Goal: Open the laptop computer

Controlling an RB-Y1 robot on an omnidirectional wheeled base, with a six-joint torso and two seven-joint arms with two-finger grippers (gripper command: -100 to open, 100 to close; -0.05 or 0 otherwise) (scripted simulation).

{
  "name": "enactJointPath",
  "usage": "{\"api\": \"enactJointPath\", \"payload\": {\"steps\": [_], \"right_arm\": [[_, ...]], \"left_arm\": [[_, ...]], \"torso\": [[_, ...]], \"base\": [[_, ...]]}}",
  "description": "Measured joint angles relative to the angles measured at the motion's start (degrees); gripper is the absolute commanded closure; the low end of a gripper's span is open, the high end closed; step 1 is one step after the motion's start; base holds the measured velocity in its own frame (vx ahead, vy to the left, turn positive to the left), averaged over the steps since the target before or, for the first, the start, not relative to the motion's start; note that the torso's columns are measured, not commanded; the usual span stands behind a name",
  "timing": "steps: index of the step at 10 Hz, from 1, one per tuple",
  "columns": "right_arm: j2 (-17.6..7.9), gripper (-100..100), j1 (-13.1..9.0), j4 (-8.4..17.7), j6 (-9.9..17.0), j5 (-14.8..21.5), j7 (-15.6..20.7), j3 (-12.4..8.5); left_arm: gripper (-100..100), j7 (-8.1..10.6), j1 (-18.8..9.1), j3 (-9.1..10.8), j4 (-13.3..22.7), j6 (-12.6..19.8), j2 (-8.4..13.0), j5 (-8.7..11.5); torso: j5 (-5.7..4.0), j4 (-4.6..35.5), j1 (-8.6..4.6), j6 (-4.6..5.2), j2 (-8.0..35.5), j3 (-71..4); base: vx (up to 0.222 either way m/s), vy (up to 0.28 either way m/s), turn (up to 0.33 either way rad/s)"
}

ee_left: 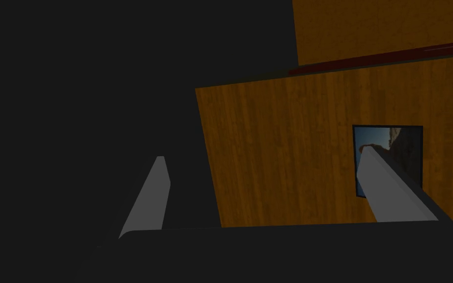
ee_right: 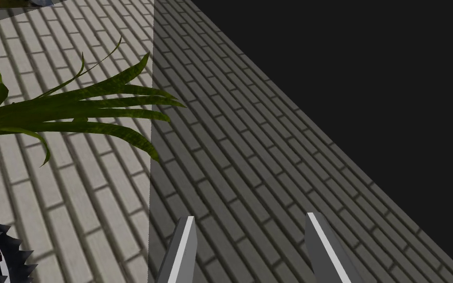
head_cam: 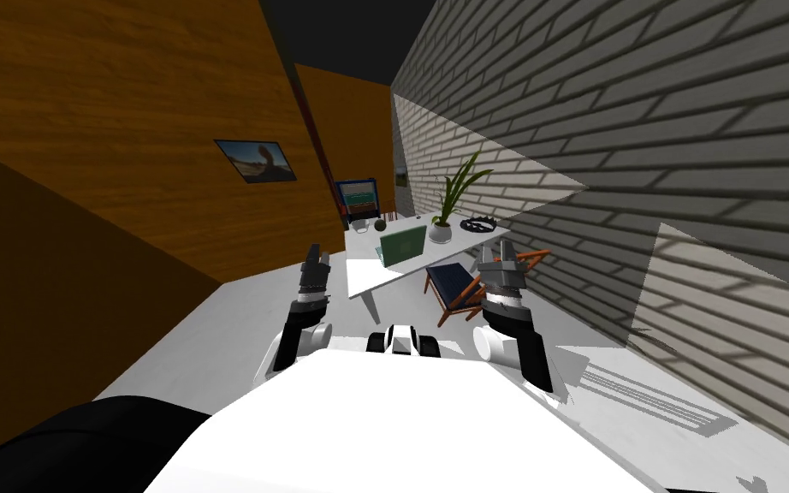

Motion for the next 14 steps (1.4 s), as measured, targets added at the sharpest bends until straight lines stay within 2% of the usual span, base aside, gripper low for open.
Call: {"api": "enactJointPath", "payload": {"steps": [2,3,5,7,10,14], "right_arm": [[0.0,0,0.0,0.0,0.0,0.0,0.0,0.0],[0.0,0,0.0,0.0,0.0,0.0,0.0,0.0],[0.0,0,0.0,0.0,0.0,0.0,0.0,0.0],[0.0,0,0.0,0.0,0.0,0.0,0.0,0.0],[0.0,0,0.0,0.0,0.0,0.0,0.0,0.0],[0.0,0,0.0,0.0,0.0,0.0,0.0,0.0]], "left_arm": [[-100,-0.61,-0.9,1.79,0.7,2.1,2.2,-0.9],[-100,-1.05,-1.2,2.33,0.9,3.1,2.6,-1.4],[-100,-1.88,-2.8,4.75,2.5,5.4,3.7,-2.5],[-100,-2.64,-4.3,6.35,3.4,7.8,4.0,-3.5],[-100,-3.81,-6.4,9.76,5.2,11.8,4.5,-5.2],[-100,-5.19,-8.1,13.28,6.7,15.8,4.8,-7.1]], "torso": [[-0.02,0.0,-0.06,-0.01,0.0,0.0],[0.0,0.0,0.03,-0.01,0.0,0.0],[0.0,0.0,0.01,0.0,0.0,0.0],[0.02,0.0,0.08,-0.01,0.1,0.0],[0.01,0.0,0.04,0.0,0.0,0.0],[0.0,0.0,0.01,-0.01,0.0,0.0]], "base": [[0.01,-0.078,-0.101],[0.027,-0.086,-0.155],[0.018,-0.094,-0.142],[0.009,-0.085,-0.137],[0.02,-0.084,-0.137],[0.024,-0.074,-0.127]]}}
